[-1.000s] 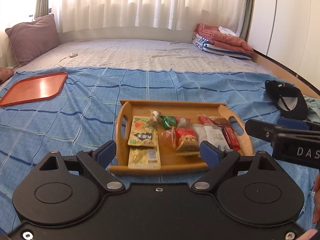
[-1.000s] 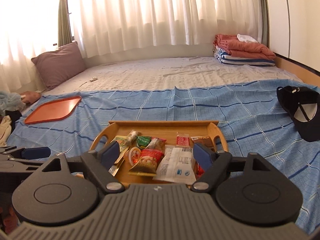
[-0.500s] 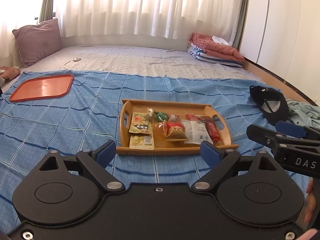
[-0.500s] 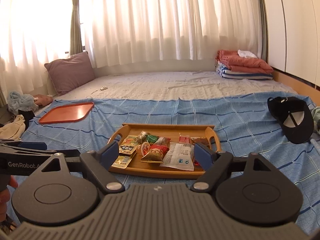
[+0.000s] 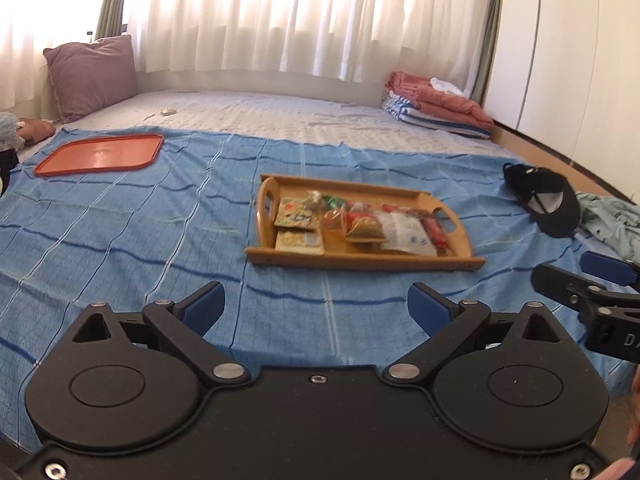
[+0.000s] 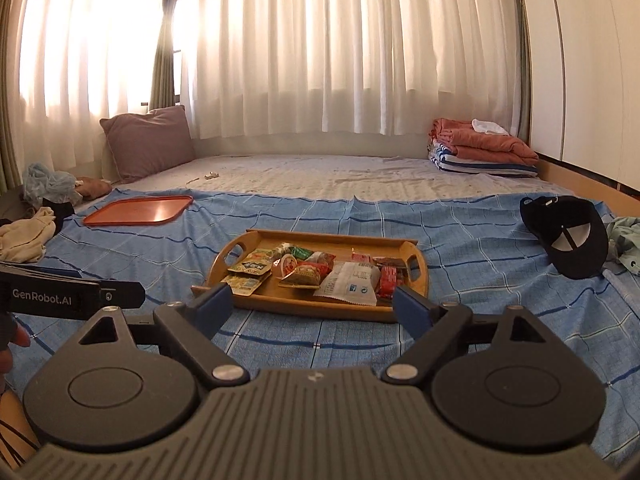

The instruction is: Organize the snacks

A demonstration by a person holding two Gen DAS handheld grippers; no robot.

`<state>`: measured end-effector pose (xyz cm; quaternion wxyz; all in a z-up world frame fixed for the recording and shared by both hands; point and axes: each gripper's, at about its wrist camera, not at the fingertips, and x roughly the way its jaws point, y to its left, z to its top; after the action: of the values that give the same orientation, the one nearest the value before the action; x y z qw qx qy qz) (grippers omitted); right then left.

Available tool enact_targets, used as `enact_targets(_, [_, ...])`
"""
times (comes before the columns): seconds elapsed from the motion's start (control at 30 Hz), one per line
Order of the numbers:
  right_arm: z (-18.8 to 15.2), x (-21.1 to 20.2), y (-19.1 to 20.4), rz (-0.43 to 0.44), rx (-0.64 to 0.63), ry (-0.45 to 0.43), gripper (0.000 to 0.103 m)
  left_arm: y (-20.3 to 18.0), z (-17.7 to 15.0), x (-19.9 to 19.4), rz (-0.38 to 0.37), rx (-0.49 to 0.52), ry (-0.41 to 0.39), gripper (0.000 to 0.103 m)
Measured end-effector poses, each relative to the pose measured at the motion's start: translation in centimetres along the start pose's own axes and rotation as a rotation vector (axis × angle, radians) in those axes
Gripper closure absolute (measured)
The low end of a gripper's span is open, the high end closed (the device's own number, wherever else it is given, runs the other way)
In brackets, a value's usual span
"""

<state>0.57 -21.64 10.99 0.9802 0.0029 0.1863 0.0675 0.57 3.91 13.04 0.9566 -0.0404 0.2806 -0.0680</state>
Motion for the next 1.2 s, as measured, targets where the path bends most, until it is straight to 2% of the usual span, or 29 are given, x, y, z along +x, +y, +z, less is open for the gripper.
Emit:
enact_targets(0.27, [-4.9, 2.7, 0.0, -0.031, -0.021, 0.071, 0.010, 1.2, -4.8, 4.2, 0.046, 0.001, 0.059, 0.003])
enact_targets(0.47, [-7.7, 4.8, 0.1, -0.063, -0.027, 0.116, 0.010, 1.4, -7.0, 7.2, 0.072, 0.012, 0.105, 0.003])
enact_targets(0.87, [-10.8, 7.6, -0.5, -0.097, 0.004, 0.179, 0.006, 0.4, -9.5, 10.0, 0.075, 0.059, 0.140, 0.001])
enact_targets(1.03, [-11.9, 8.9, -0.6, -0.133, -0.013, 0.229, 0.003, -0.4, -10.2, 10.4, 0.094, 0.102, 0.113, 0.000])
enact_targets(1.2, [-12.5, 9.2, -0.6, -0.146, -0.019, 0.228, 0.000, -0.5, -10.4, 10.7, 0.092, 0.097, 0.110, 0.000])
